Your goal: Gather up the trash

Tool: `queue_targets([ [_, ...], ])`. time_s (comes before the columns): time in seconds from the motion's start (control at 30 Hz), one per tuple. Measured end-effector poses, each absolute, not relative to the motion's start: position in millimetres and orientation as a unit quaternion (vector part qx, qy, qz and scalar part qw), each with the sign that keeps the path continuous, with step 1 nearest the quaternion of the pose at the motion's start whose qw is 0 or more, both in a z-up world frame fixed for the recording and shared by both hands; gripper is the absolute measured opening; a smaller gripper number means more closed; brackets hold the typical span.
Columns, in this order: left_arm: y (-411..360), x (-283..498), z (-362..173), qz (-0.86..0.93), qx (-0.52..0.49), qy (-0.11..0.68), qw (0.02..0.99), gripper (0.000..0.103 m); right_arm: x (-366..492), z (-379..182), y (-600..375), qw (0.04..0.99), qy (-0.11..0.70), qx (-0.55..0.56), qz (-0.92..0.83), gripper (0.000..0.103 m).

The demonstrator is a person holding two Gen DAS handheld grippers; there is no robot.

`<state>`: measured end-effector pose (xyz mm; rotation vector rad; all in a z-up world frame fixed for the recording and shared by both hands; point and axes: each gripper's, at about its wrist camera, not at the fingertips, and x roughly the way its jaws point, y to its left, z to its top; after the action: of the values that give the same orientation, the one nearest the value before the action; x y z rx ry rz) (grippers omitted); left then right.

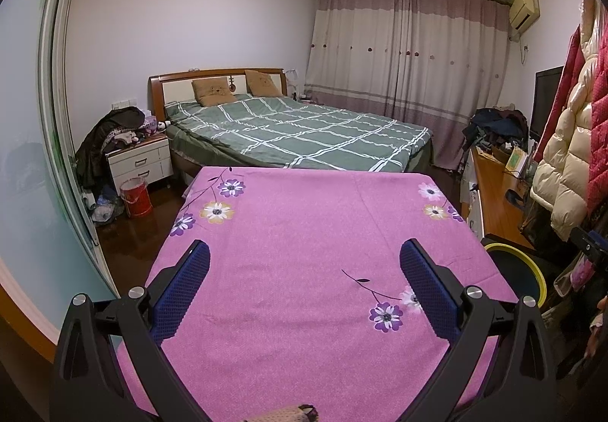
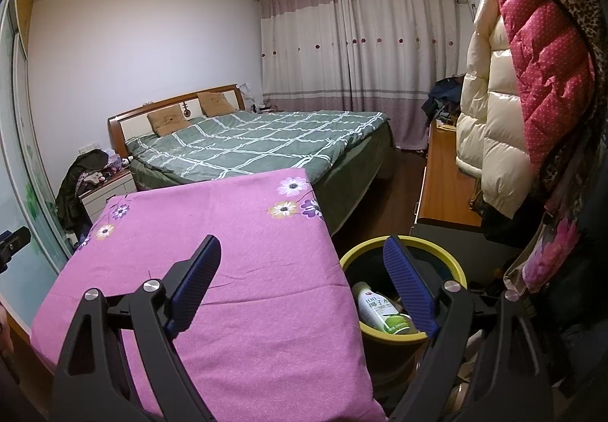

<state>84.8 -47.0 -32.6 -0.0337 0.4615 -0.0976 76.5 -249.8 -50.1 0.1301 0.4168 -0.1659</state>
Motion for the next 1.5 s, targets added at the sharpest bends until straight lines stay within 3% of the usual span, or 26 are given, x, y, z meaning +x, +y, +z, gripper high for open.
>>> queue_targets([
  [1.17,-45,98,-37,-0.061,-0.017,0.243,0.968,0.098,85,-57,-245,0.971,0.217,0.064,-0.079,0.083],
  [1.37,-44,123,-36,-0.061,-0.006,0.226,0.972,0.099,109,-61,-244,0.971,0.221,0.064,-0.072,0.084],
  [1.5,-37,177,-55,-0.046,-0.004,0.268,0.962,0.098,153,-69,-238,0.968,0.238,0.056,-0.052,0.088],
])
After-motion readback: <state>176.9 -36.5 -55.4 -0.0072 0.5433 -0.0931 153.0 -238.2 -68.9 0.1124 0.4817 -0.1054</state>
